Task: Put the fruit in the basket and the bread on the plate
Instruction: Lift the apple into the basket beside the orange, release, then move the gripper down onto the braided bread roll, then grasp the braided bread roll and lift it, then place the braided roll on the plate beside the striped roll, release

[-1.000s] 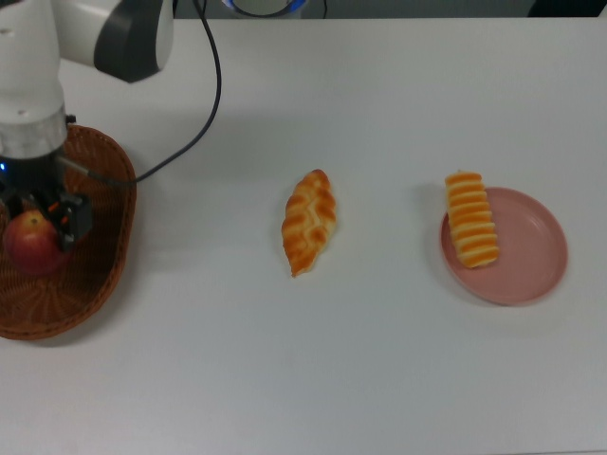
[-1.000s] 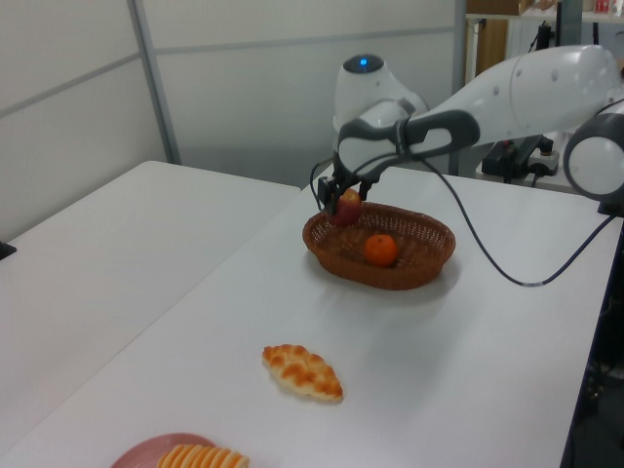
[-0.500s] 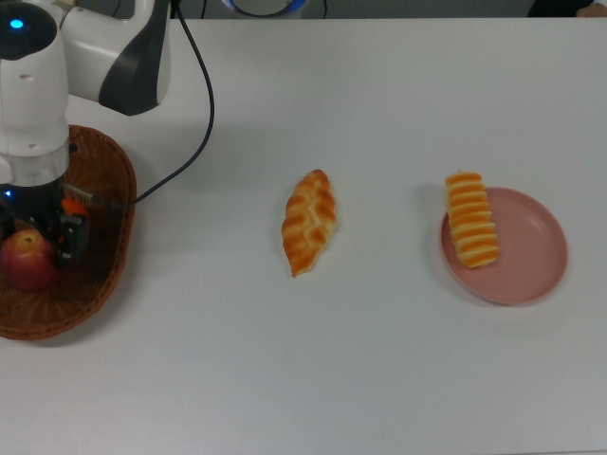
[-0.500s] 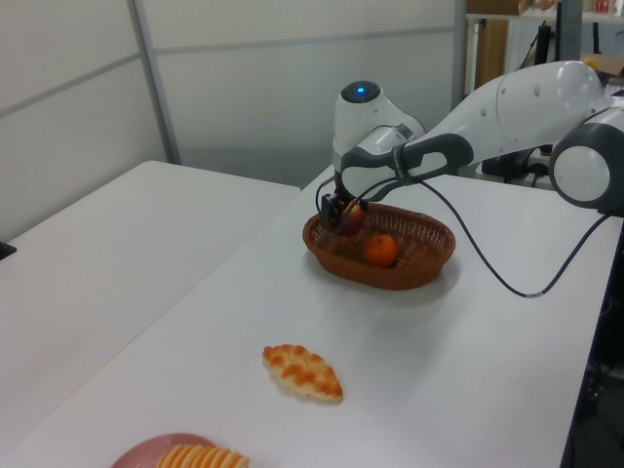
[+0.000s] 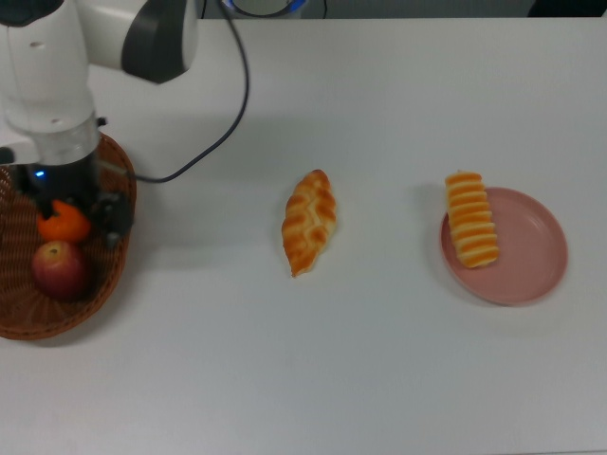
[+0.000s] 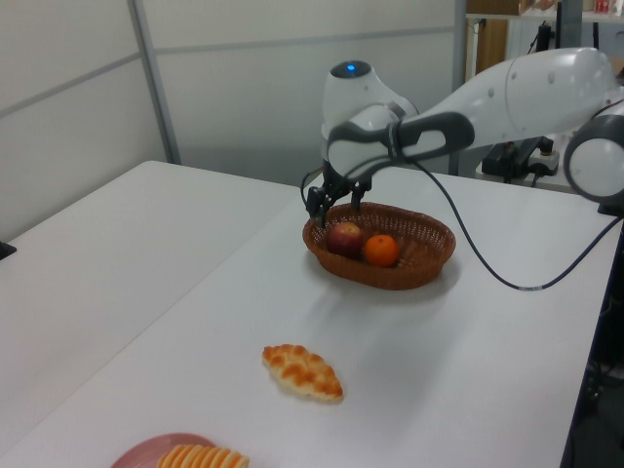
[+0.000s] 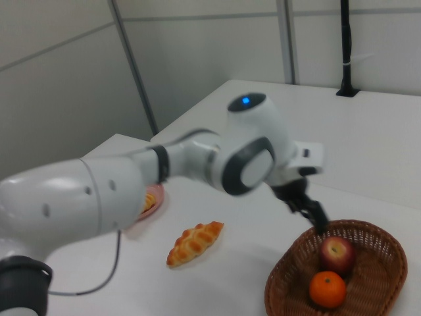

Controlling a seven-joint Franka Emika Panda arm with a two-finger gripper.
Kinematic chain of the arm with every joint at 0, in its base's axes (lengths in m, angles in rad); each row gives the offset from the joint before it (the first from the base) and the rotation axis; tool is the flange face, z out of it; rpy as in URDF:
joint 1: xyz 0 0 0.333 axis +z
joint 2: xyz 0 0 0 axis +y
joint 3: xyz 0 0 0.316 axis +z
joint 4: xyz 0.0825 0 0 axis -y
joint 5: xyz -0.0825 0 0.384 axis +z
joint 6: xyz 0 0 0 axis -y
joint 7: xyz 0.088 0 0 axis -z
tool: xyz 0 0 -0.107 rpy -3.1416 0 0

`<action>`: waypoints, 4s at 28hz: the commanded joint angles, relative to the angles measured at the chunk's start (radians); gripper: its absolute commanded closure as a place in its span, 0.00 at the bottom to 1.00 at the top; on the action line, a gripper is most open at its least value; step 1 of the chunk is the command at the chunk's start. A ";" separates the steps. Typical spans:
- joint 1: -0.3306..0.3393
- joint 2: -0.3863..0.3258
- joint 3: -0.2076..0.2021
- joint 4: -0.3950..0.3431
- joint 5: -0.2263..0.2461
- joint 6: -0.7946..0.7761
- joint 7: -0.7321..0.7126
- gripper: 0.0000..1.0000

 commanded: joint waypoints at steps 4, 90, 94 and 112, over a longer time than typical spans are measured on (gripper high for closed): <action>0.096 -0.062 0.098 -0.031 0.061 -0.344 -0.071 0.00; 0.736 0.040 0.134 -0.038 -0.179 0.147 0.458 0.94; 0.765 0.065 0.131 -0.037 -0.186 0.150 0.458 0.93; 0.758 0.074 0.045 -0.063 -0.182 0.147 0.426 0.13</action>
